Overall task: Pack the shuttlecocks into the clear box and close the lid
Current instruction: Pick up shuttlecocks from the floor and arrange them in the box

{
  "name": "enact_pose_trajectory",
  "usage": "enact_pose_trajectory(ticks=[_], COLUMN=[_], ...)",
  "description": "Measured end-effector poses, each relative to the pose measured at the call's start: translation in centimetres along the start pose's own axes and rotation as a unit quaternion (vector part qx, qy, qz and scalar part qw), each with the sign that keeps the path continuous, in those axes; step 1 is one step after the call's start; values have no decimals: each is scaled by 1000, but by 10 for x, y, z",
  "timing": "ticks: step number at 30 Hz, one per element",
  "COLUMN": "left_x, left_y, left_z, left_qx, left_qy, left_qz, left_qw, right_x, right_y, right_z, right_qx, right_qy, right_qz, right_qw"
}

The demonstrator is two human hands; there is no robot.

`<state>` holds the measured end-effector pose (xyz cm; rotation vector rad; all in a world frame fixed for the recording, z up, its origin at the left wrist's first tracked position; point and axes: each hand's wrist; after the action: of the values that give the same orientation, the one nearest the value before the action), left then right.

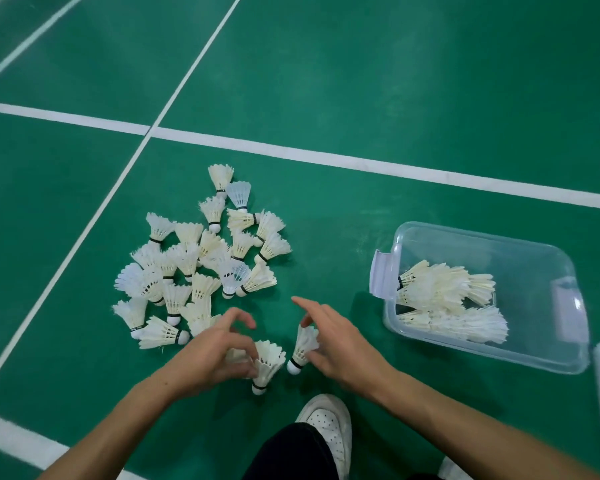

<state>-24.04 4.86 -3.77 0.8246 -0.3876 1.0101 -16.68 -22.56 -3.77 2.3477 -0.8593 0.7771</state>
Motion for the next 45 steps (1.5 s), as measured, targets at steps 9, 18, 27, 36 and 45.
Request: enact_pose_trajectory(ticks=[9,18,27,36,45], left_x=[52,29,1,0,-2], left_y=[-31,-113,-174,-180,-191], left_z=[119,221,254,257,258], left_qx=[-58,-159,-198,-194,-292], left_qy=[197,257,225,193,-59], left_qz=[170,138,147,138,125], left_qw=[964,943,942,952,946], right_x=[109,184,173,154,166], right_y=[58,117,117,78,87], right_z=[-12,81,143,153,154], right_qx=[42,-133,-217,-252,-265], right_qy=[-91,-201,-42,-122,-132], right_qz=[238,371,285,197,179], right_qw=[966,897,933,940,938])
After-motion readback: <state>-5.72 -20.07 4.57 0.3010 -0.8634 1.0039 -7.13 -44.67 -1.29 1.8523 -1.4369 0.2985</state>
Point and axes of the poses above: each hand's wrist, its own y-axis away from the middle knuckle, its own x-axis out of the back of the hand, z = x × y, and after that the axes turned 5 degrees about y, right-handed
